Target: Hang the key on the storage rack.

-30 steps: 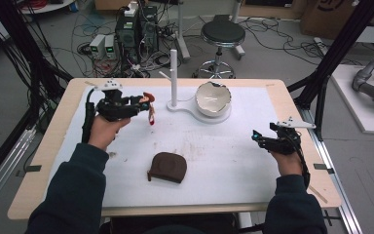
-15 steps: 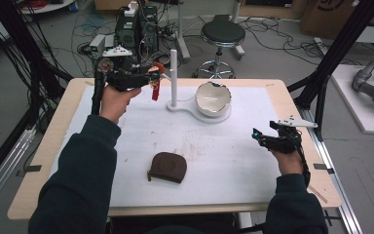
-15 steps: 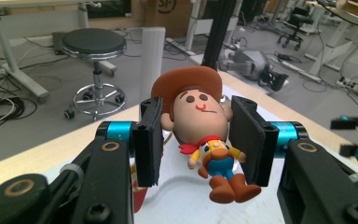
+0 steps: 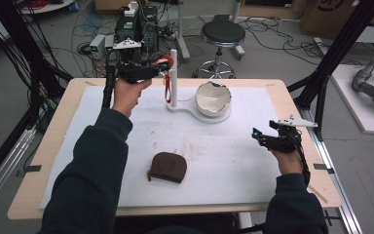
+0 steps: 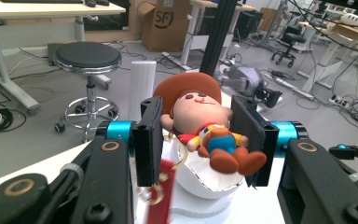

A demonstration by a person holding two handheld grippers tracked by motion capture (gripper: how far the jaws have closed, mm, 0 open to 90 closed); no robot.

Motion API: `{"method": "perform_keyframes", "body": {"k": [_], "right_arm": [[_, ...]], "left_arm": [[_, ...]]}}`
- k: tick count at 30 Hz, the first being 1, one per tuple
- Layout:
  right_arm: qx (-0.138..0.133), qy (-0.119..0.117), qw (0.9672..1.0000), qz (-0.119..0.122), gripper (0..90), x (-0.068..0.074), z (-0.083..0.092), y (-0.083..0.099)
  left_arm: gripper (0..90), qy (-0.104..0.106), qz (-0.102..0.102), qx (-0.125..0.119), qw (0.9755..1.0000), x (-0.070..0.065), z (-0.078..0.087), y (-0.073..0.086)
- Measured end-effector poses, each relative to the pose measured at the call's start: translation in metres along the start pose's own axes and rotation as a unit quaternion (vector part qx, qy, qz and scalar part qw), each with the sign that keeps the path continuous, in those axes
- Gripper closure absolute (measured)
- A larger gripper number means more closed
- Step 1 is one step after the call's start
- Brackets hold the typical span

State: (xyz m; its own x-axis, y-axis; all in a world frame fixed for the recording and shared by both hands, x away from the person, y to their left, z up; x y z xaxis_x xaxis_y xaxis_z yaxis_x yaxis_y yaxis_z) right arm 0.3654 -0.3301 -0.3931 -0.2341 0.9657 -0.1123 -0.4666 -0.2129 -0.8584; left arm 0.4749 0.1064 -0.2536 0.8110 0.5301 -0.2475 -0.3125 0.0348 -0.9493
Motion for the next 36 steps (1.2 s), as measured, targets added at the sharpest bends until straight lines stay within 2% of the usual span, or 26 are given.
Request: {"method": "perform_keyframes", "body": {"k": [3, 10, 15, 23, 25, 29, 31, 36], "right_arm": [[0.0, -0.001, 1.0, 0.0, 23.5, 0.001, 0.0, 0.0], [0.001, -0.002, 1.0, -0.003, 23.5, -0.001, 0.0, 0.0], [0.001, -0.003, 1.0, -0.002, 23.4, -0.001, 0.0, 0.0], [0.003, -0.004, 1.0, -0.003, 23.4, 0.0, -0.001, 0.001], [0.003, -0.004, 1.0, -0.003, 23.5, 0.0, -0.001, 0.001], [0.003, -0.003, 1.0, -0.003, 23.4, -0.001, -0.001, 0.001], [0.004, -0.005, 1.0, -0.003, 23.4, -0.001, -0.002, 0.002], [0.005, -0.006, 1.0, -0.002, 23.4, 0.001, -0.002, 0.002]], "left_arm": [[55.3, -0.01, -0.002, -0.004, 0.9999, 0.001, -0.004, -0.002], [55.3, -0.019, -0.003, -0.005, 0.9998, 0.001, -0.013, -0.004], [55.3, -0.019, -0.002, 0.002, 0.9998, 0.001, -0.019, -0.002], [55.1, -0.036, 0.004, 0.006, 0.9993, 0.008, -0.02, 0.009], [55.1, -0.034, 0.013, -0.005, 0.9993, 0.01, -0.018, 0.011], [55.2, -0.025, 0.007, -0.021, 0.9994, 0.008, -0.014, 0.005], [55.2, -0.028, 0.0, -0.024, 0.9993, 0.007, -0.011, 0.001], [55.2, -0.036, 0.001, -0.029, 0.9989, 0.009, -0.008, -0.003]]}}
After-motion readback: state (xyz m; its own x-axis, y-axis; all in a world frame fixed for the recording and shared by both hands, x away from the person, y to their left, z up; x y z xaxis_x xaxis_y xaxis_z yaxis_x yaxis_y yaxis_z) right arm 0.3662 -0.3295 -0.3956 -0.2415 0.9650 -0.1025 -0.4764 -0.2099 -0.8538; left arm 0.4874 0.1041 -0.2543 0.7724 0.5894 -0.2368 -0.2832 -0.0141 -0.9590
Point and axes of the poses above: each handheld gripper's, and its own axes: z roughly backward along the jaws, y roughly out of its underside, x roughly to its left, the point moved 2 cm from there along -z, roughly forward along the jaws, and after that the axes turned 14 degrees about y, right-handed, at the moved point
